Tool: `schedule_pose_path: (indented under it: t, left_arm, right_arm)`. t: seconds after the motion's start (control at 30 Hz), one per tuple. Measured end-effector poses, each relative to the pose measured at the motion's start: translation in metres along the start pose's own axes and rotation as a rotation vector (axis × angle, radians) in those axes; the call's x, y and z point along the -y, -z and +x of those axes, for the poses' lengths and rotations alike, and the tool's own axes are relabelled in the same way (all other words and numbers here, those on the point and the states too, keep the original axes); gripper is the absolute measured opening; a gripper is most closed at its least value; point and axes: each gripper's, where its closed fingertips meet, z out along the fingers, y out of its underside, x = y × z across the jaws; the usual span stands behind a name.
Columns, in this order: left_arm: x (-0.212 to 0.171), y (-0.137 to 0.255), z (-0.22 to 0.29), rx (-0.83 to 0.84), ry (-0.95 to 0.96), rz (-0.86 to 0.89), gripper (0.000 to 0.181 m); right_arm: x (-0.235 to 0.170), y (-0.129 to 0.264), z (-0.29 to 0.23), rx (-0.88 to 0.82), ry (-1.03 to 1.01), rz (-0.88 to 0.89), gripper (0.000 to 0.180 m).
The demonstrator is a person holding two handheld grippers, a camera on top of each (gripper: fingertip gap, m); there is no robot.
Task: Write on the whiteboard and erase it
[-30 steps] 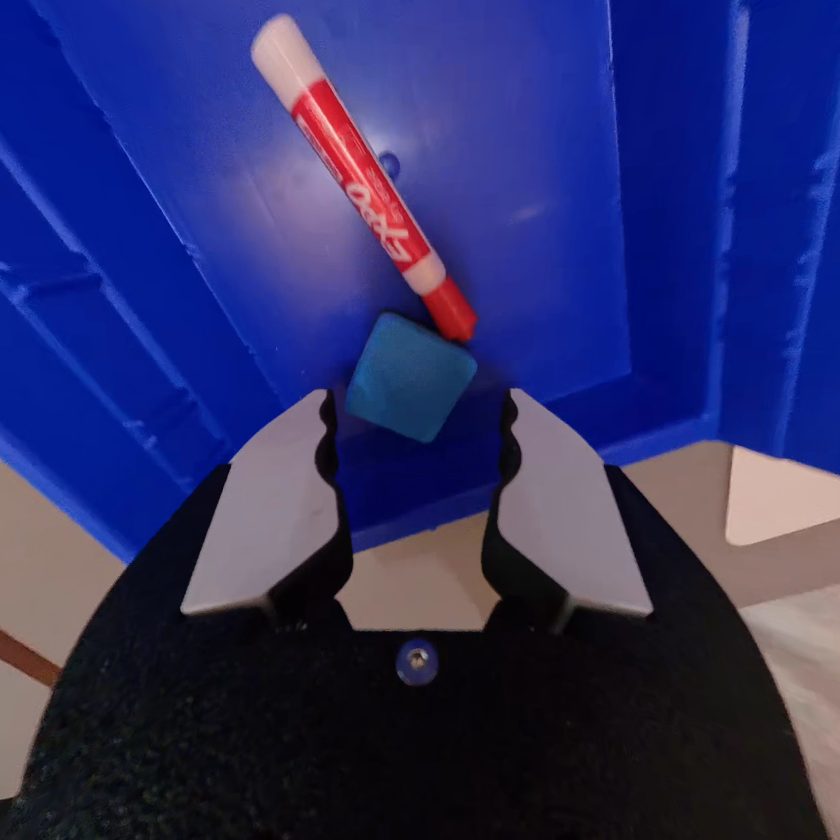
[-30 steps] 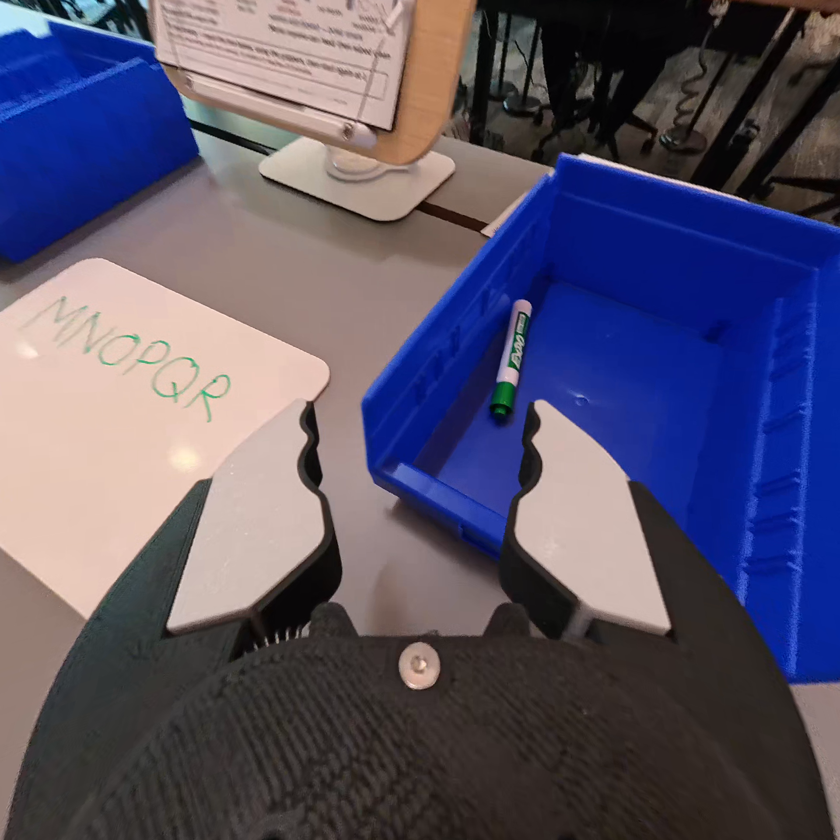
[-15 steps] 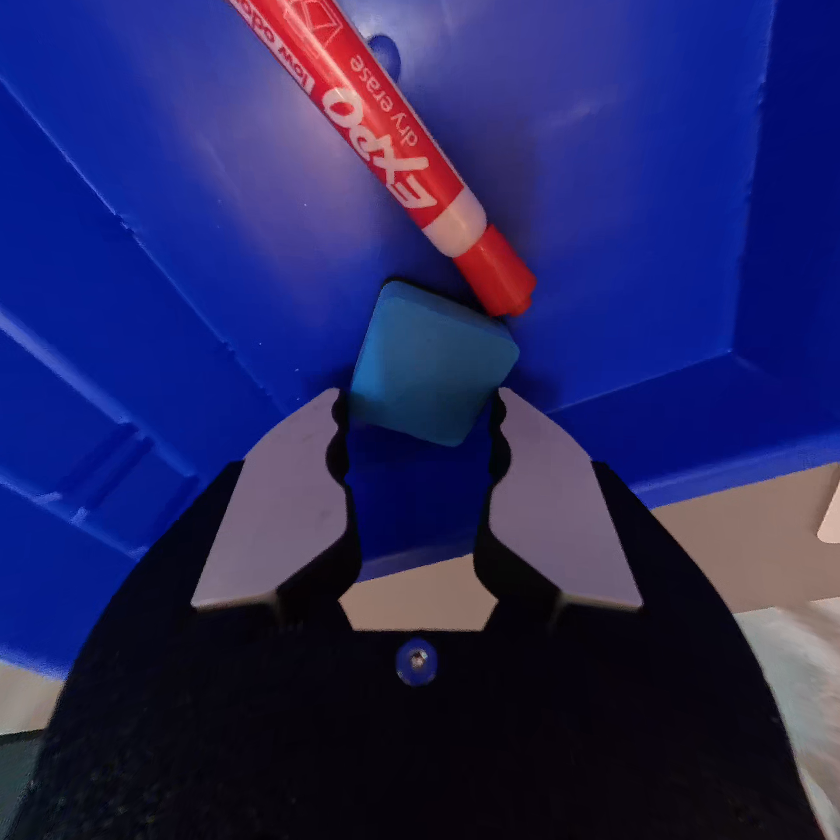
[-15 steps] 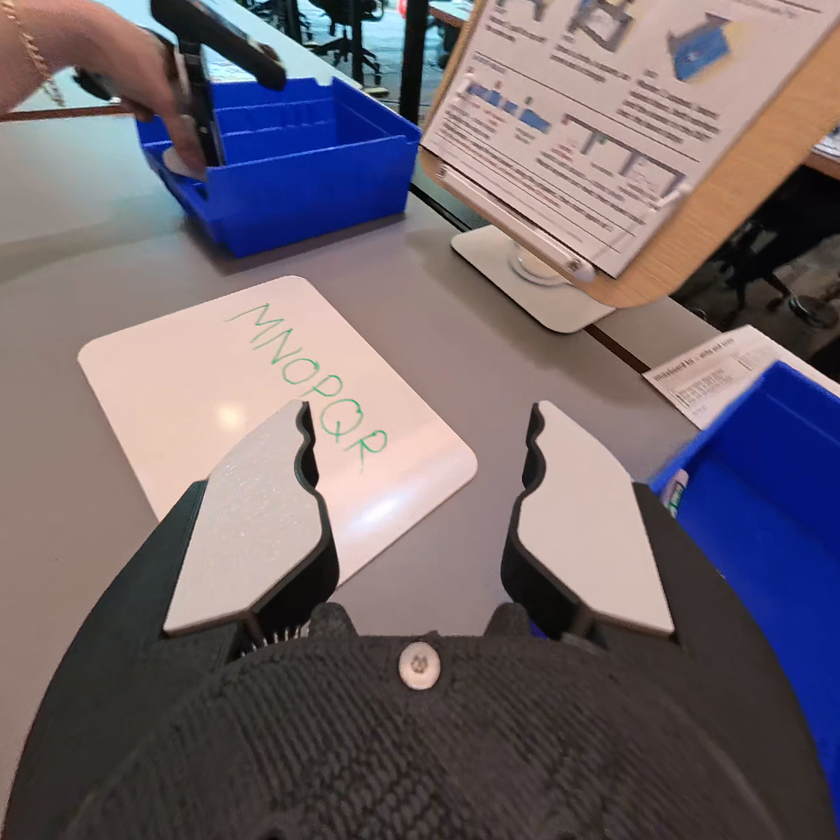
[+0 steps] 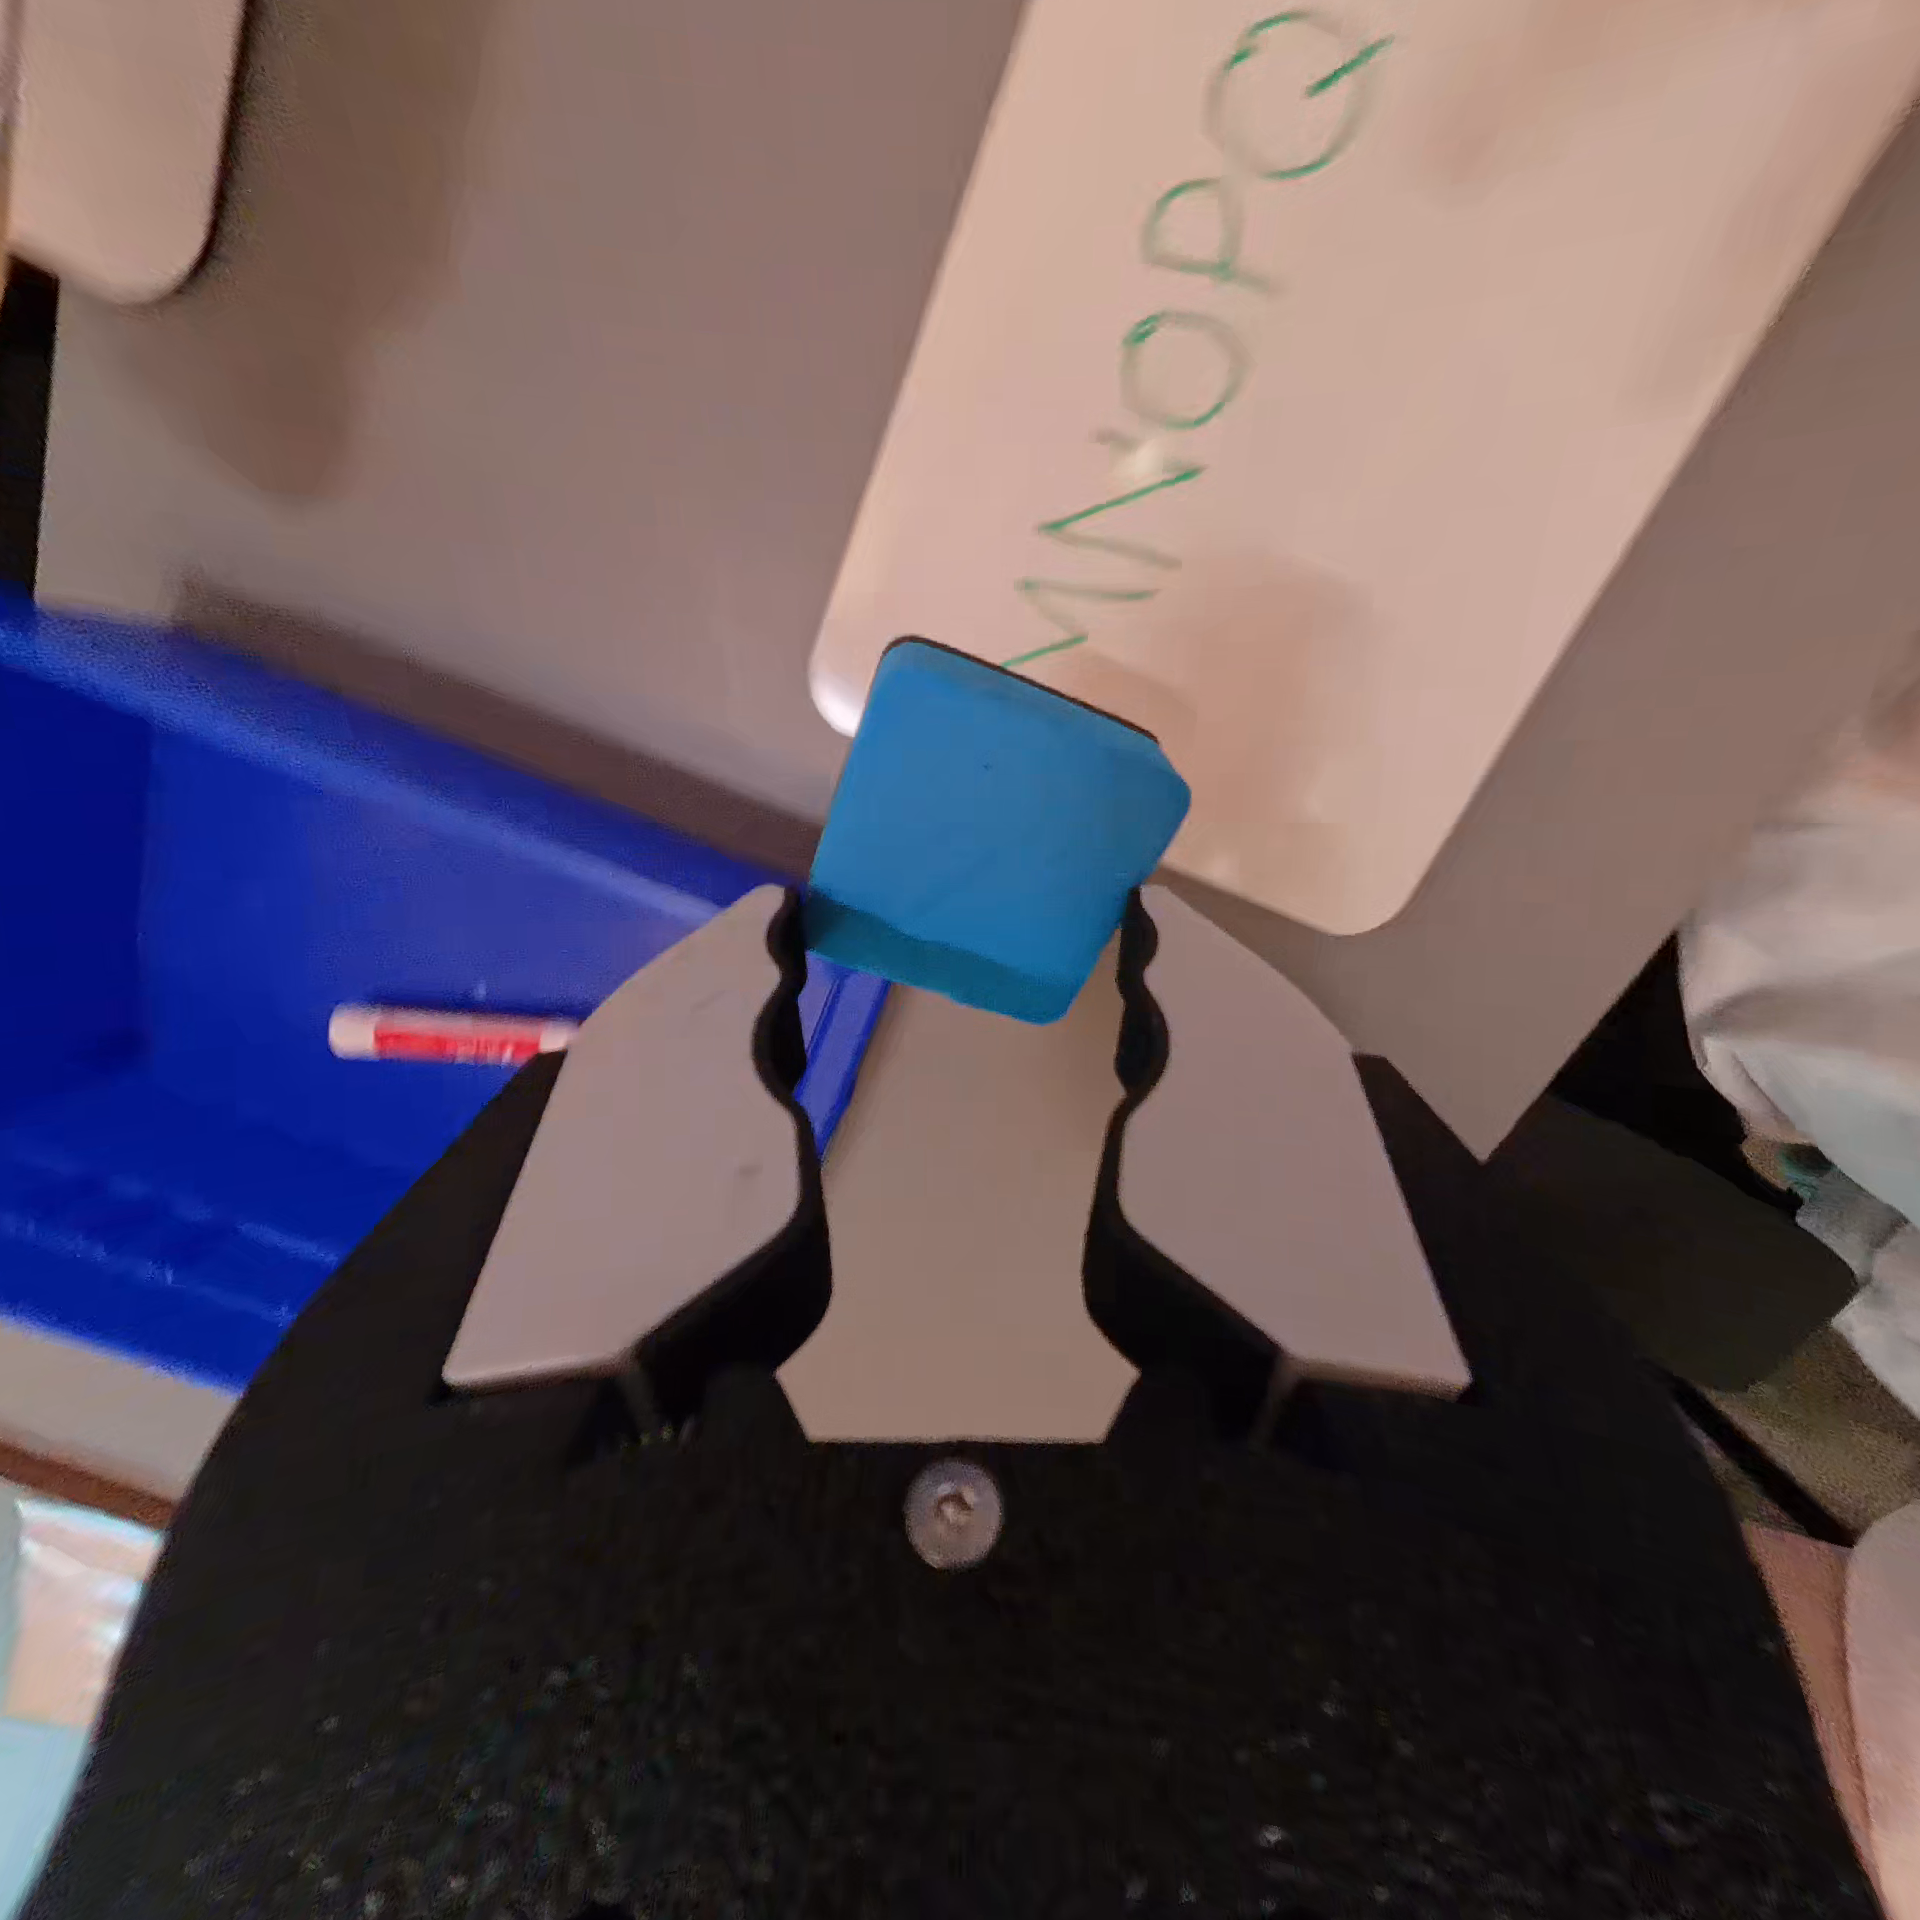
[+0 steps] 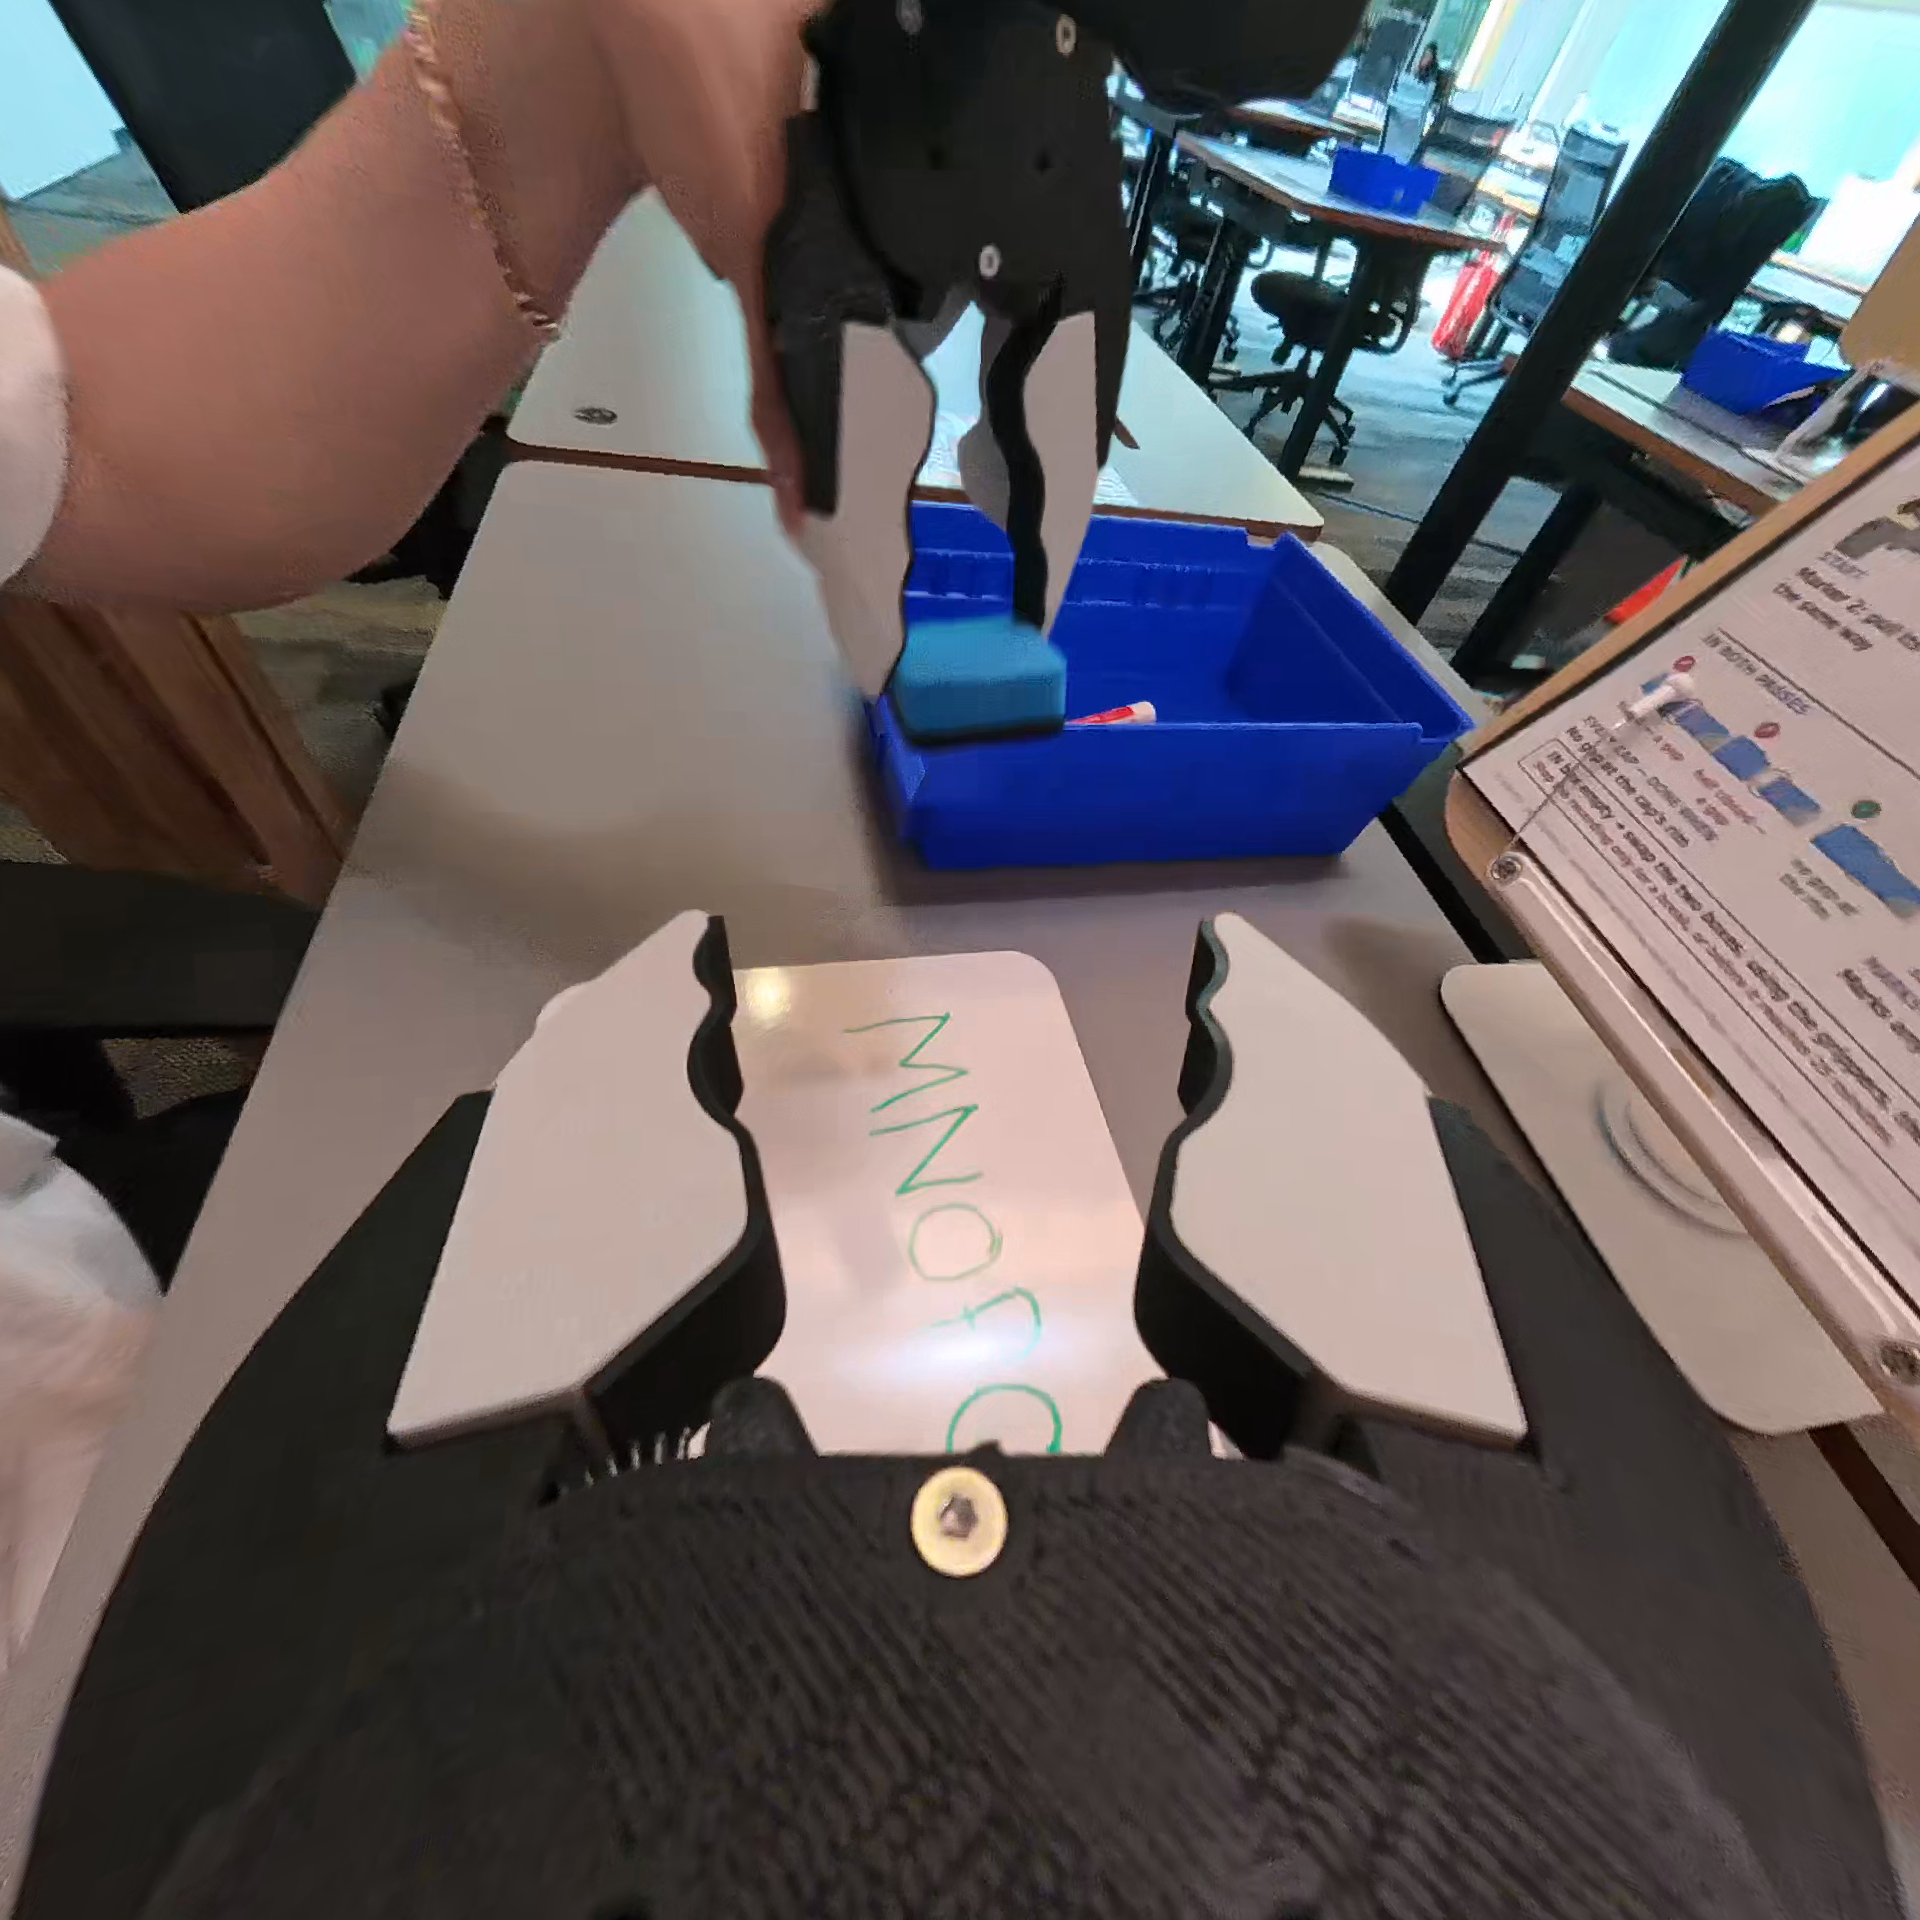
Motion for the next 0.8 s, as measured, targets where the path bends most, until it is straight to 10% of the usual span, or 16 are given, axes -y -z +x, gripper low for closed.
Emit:
schedule_pose_path:
  t: [0.03, 0.8]
  left_arm:
    - [0.014, -0.003, 0.013, -0.015, -0.044, 0.003, 0.057]
    - [0.092, -0.022, 0.082, -0.15, -0.206, 0.278, 0.06]
  right_arm:
    - [0.0, -0.009, 0.002, 0.005, -0.002, -0.013, 0.084]
    - [-0.023, -0.019, -0.01, 0.179, -0.149, 0.019, 0.053]
